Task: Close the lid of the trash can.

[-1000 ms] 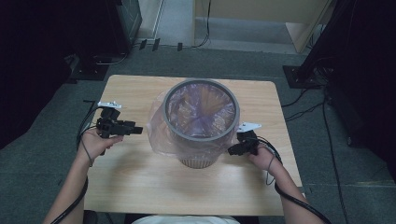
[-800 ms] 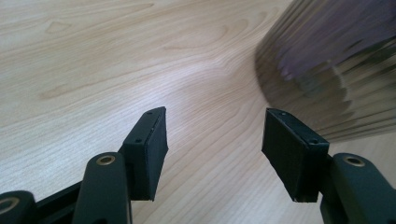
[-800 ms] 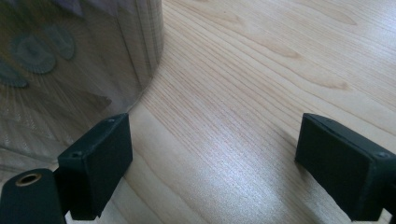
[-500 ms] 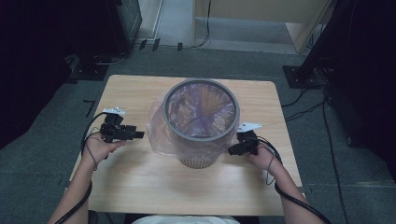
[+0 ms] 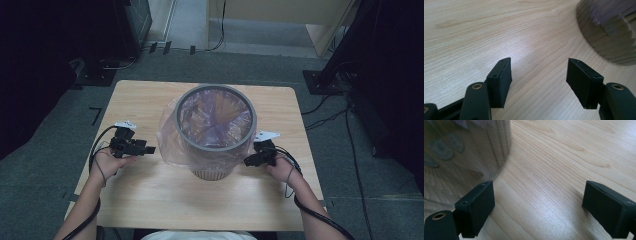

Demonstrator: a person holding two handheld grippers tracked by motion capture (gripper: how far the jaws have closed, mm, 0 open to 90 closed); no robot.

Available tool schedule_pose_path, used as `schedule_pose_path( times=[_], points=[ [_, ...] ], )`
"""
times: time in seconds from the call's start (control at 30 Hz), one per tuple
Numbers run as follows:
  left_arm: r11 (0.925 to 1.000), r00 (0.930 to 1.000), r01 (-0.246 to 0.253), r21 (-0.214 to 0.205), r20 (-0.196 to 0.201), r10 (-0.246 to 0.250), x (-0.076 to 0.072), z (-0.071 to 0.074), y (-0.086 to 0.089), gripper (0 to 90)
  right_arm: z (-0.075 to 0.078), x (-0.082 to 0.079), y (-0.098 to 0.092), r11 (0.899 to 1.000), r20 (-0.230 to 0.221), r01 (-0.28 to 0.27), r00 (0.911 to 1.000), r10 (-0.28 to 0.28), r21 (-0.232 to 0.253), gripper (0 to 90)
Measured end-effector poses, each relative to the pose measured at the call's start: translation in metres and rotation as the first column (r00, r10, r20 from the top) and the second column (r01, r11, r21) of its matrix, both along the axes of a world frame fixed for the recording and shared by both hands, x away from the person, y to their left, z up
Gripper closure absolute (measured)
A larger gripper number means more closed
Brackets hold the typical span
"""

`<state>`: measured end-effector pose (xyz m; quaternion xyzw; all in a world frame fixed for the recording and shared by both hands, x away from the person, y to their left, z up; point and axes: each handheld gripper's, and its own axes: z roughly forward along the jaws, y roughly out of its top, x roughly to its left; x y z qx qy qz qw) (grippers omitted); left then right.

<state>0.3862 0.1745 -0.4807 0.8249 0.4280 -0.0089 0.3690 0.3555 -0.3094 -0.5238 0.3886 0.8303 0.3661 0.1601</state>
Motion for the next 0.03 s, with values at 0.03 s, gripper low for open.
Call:
schedule_pose_path(
  times=[0.03],
  points=[
    [1.0,1.0,0.0,0.0,0.002,0.0,-0.0001,0.0,0.0,36.2,0.0,0.0,0.0,1.0,0.0,0.0,1.0,0.0,0.0,10.5]
  ],
)
